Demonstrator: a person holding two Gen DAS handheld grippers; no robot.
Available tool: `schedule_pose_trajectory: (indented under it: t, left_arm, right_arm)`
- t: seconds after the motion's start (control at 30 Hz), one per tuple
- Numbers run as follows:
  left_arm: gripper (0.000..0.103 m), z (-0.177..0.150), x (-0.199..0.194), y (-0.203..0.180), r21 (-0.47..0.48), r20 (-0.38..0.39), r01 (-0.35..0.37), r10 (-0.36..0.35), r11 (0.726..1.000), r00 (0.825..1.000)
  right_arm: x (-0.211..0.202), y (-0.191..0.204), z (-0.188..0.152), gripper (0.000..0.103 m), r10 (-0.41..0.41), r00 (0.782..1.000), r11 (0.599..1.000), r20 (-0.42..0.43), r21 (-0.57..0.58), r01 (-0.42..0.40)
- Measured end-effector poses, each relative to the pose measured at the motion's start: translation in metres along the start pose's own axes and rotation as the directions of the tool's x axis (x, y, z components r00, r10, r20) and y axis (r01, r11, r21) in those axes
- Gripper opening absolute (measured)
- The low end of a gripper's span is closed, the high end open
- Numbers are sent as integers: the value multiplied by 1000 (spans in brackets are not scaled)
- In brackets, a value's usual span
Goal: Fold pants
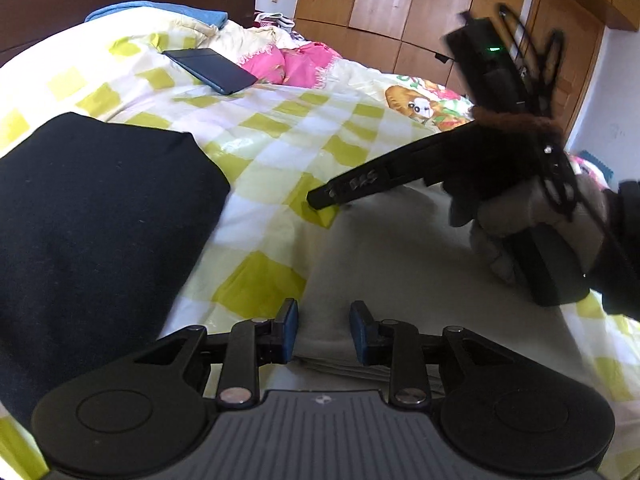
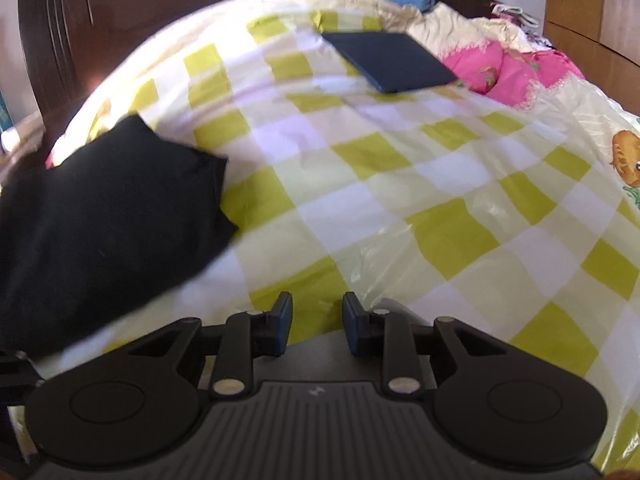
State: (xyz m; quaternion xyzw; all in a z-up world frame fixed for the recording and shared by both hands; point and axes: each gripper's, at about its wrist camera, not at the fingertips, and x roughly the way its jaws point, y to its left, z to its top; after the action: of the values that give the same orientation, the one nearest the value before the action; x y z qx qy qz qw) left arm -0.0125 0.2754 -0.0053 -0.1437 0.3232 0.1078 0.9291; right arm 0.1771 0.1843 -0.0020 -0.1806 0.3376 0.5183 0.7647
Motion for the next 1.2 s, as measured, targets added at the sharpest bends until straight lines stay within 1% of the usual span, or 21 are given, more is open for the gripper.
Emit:
schedule_pose_trajectory:
  t: [0.1, 0.17, 0.27, 0.33, 0.4, 0.43, 0.5, 0.53, 0.57, 0.6, 0.63, 0.7, 0.77, 0.87, 0.93, 1.0, 1.07, 1.13, 1.17, 1.2]
  left_arm:
    - [43, 6, -9, 4, -8, 19, -2, 2, 1000, 1000]
    - [43, 13, -15, 3, -7, 49, -4, 4, 1000, 999]
    - [43, 23, -18, -2, 8, 88, 14, -14, 1000, 996]
    - [43, 28, -12, -9, 29, 87, 30, -32, 999, 996]
    - [43, 31, -2, -16, 58, 66, 54, -58, 997, 996]
    - [43, 32, 5, -20, 71, 50, 55, -59, 996, 997]
    - [43, 33, 19, -25, 111, 19, 34, -36, 993, 999]
    - [43, 32, 27, -26, 132, -3, 7, -7, 991, 1000]
    - [45, 30, 36, -25, 152, -27, -22, 26, 988, 999]
    - [50, 28, 44, -23, 160, -47, -25, 33, 987, 998]
    - [53, 24, 47, -20, 154, -53, -15, 24, 988, 998]
    - [55, 22, 45, -17, 143, -59, -12, 21, 990, 998]
    - [55, 27, 39, -20, 156, -57, -20, 29, 988, 998]
    - [54, 35, 31, -27, 177, -28, -37, 43, 983, 999]
    - [54, 38, 25, -29, 173, -4, -21, 22, 985, 1000]
    - [54, 40, 23, -32, 168, 1, -2, 1, 986, 1000]
    - [54, 38, 27, -37, 197, -15, -1, 4, 980, 1000]
    - [55, 31, 39, -43, 254, -58, -33, 49, 967, 997]
    - [55, 26, 45, -44, 272, -74, -39, 61, 962, 995]
    - [56, 24, 48, -43, 273, -77, -36, 59, 961, 995]
  right_arm:
    - [-44, -9, 6, 29, 9, 997, 998, 79, 67, -14]
    - [-72, -14, 3, 30, -17, 995, 997, 101, 75, 9]
    - [-102, -17, -14, 30, -57, 996, 995, 63, 83, 51]
    - [-112, -18, -32, 30, -77, 997, 992, 27, 103, 74]
    - [-116, -19, -52, 30, -85, 996, 988, 2, 132, 84]
    - [-115, -20, -61, 30, -85, 996, 984, -9, 158, 85]
    - [-106, -25, -77, 30, -78, 996, 972, -52, 217, 87]
    - [-102, -27, -83, 31, -81, 994, 965, -70, 243, 96]
    - [-98, -29, -88, 30, -83, 993, 960, -86, 260, 102]
    - [-95, -29, -92, 30, -83, 991, 958, -103, 267, 108]
    - [-96, -28, -93, 30, -95, 989, 955, -110, 271, 122]
    - [-105, -25, -93, 30, -112, 988, 950, -102, 280, 137]
    - [-114, -23, -92, 31, -133, 987, 945, -95, 287, 155]
    - [-125, -23, -92, 31, -137, 987, 942, -78, 299, 154]
    - [-132, -23, -93, 32, -150, 986, 937, -68, 308, 164]
    - [-136, -22, -94, 32, -160, 985, 934, -62, 315, 172]
    - [-138, -21, -94, 32, -173, 983, 932, -63, 311, 184]
    - [-139, -20, -95, 33, -179, 982, 931, -67, 312, 191]
    - [-139, -20, -96, 33, -182, 981, 929, -71, 314, 195]
    - [-140, -20, -96, 33, -186, 980, 927, -73, 316, 200]
